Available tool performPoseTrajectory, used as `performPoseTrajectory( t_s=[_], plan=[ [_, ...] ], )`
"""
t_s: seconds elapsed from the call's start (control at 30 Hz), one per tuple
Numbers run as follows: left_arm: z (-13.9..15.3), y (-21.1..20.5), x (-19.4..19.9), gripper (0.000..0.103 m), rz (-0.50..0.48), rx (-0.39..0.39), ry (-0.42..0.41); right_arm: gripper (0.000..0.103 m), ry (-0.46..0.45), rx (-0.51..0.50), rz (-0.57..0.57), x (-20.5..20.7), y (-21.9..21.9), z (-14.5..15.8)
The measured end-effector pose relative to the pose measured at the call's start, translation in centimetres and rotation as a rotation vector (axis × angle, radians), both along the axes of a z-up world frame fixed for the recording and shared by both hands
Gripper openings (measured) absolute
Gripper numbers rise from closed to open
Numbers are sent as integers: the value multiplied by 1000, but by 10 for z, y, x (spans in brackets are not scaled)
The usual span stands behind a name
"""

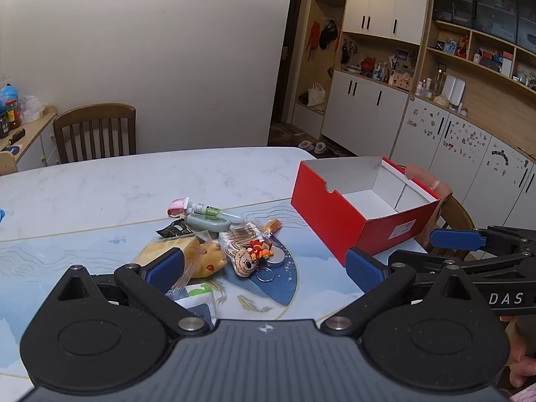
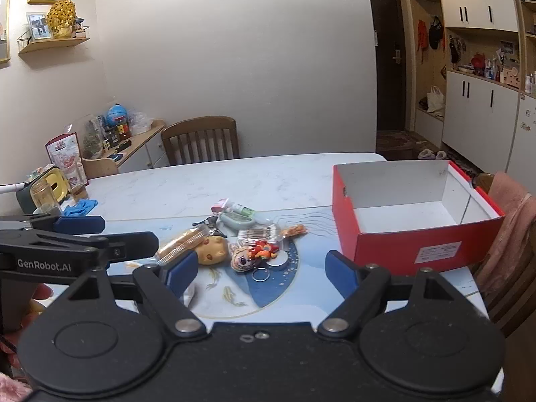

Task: Organize objects
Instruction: 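Grasp the blue-and-white snack bag with the left tool while the right tool grasps the red dragon keychain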

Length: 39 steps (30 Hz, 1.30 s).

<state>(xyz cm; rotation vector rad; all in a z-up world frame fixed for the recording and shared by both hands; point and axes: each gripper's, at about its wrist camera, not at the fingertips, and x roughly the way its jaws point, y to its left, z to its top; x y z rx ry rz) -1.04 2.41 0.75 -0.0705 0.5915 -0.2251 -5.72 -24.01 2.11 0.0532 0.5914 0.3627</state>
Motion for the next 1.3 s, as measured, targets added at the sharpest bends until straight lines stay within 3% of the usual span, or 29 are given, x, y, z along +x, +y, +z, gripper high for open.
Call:
performPoseTrajectory(
  t_s=[0.53, 0.93, 1.3],
  plan=[
    [-11, 38, 15, 103, -16, 11, 1, 83, 5, -41, 79, 17, 29, -6],
    [-83, 65, 43, 103, -158, 210, 95, 83, 79, -125, 62, 59, 41, -43],
    [-129, 79, 77, 103, -202, 234, 179, 83, 154, -157, 52, 110, 61, -77]
  ],
)
